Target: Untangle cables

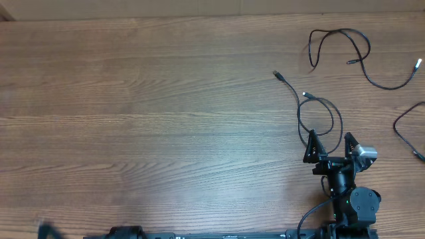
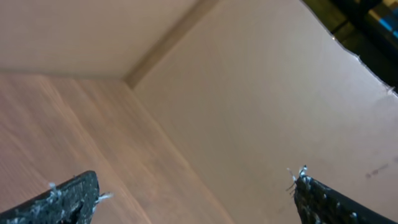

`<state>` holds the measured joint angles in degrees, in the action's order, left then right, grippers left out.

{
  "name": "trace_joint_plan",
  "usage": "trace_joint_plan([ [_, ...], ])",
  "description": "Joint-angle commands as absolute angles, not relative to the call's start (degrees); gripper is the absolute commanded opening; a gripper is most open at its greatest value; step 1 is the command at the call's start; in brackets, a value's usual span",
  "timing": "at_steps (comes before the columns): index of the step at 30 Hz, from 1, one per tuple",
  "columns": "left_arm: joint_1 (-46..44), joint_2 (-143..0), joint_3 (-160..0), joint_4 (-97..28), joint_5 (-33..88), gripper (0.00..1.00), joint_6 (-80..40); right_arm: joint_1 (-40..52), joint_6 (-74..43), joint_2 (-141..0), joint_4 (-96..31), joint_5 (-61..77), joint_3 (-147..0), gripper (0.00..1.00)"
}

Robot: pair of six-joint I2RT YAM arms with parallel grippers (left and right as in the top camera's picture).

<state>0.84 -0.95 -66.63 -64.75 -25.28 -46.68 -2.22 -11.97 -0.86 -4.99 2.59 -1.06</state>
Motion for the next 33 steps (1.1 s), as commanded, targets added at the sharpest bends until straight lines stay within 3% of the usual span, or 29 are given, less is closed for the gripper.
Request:
trace_joint_plan([
  [1, 0.73, -0.30, -58.39, -59.64, -21.58, 0.99, -47.27, -2.33, -12.19, -0.64, -4.62, 2.20, -0.47, 1.00],
  [11, 0.73, -0.30, -33.91, -37.39, -17.28, 1.00, -48.47, -2.33, -12.19, -0.64, -4.62, 2.20, -0.47, 1.00],
  [33, 0.73, -0.30, -3.51, -11.29, -15.94, 1.00, -41.56, -2.33, -12.19, -0.64, -4.62, 2.22, -0.47, 1.00],
])
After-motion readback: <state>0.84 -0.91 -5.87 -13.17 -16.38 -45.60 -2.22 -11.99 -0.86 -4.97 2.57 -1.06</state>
